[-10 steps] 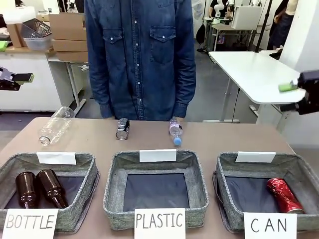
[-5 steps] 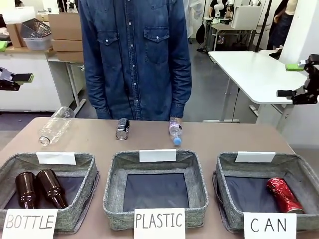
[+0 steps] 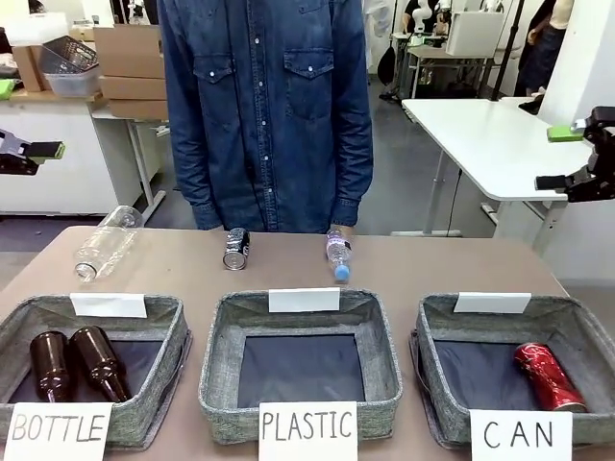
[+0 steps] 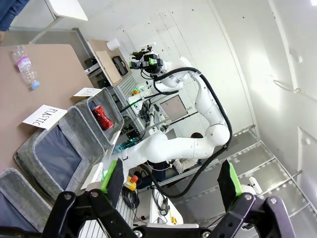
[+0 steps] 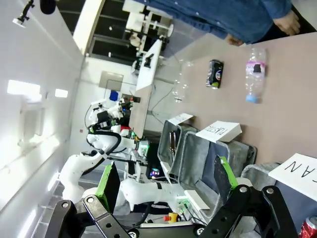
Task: Sort the can waste into the basket.
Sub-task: Pick up the can waste from the table and place it in the right Fabric basket.
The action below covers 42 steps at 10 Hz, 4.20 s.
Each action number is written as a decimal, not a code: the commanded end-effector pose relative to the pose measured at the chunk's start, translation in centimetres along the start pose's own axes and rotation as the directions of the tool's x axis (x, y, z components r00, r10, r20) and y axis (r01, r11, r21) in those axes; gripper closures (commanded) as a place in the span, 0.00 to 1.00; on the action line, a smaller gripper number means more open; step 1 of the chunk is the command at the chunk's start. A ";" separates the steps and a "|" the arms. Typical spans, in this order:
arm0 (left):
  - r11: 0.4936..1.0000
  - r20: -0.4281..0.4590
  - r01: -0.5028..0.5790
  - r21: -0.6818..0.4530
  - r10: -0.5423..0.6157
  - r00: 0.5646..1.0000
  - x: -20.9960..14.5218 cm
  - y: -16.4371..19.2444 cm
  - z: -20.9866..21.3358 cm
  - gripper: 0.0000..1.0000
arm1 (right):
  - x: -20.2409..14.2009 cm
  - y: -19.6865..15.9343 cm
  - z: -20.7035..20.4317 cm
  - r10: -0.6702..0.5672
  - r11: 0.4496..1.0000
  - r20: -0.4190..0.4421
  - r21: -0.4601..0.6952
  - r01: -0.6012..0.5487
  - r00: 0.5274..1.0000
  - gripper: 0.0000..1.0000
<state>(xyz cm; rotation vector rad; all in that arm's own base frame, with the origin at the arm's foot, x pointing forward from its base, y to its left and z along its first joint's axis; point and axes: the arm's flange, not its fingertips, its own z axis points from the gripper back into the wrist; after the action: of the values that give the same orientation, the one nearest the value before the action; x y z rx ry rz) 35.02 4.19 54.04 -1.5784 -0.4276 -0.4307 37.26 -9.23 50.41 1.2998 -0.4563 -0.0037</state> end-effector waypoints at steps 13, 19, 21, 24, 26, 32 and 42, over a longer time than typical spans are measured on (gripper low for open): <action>0.990 -0.140 -0.137 0.045 0.142 0.980 4.2 3.2 -0.4 0.00 | -0.5 0.0 0.0 0.007 1.000 -0.007 0.005 -0.007 1.000 0.00; 0.991 0.181 0.021 -0.129 0.003 0.983 -2.5 -2.1 11.3 0.00 | -0.5 0.0 0.0 0.007 1.000 -0.007 0.005 -0.007 1.000 0.00; 0.992 0.173 0.011 -0.127 0.012 0.985 -1.5 -1.8 10.5 0.00 | -0.5 0.0 0.0 0.007 1.000 -0.007 0.005 -0.007 1.000 0.00; 0.994 0.157 -0.019 -0.111 0.037 0.987 -1.4 -1.6 10.3 0.00 | -0.5 0.0 0.0 0.007 1.000 -0.007 0.005 -0.007 1.000 0.00; 0.994 0.151 -0.031 -0.101 0.046 0.987 -1.2 -1.4 10.1 0.00 | -0.5 0.0 0.0 0.007 1.000 -0.007 0.005 -0.007 1.000 0.00; 0.992 0.079 -0.122 0.004 0.122 0.989 1.1 -0.4 7.0 0.00 | -0.5 0.0 0.0 0.007 1.000 -0.007 0.005 -0.007 1.000 0.00; 0.695 -0.054 -0.249 0.674 0.383 0.922 8.8 11.2 -7.8 0.00 | -0.5 0.0 0.0 0.007 1.000 -0.007 0.005 -0.007 1.000 0.00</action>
<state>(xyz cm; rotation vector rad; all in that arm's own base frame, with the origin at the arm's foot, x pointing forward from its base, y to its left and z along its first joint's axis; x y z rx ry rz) 45.87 -2.81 50.59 -1.0781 -0.2465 -0.1727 37.06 -9.19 50.24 1.3039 -0.4479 -0.0035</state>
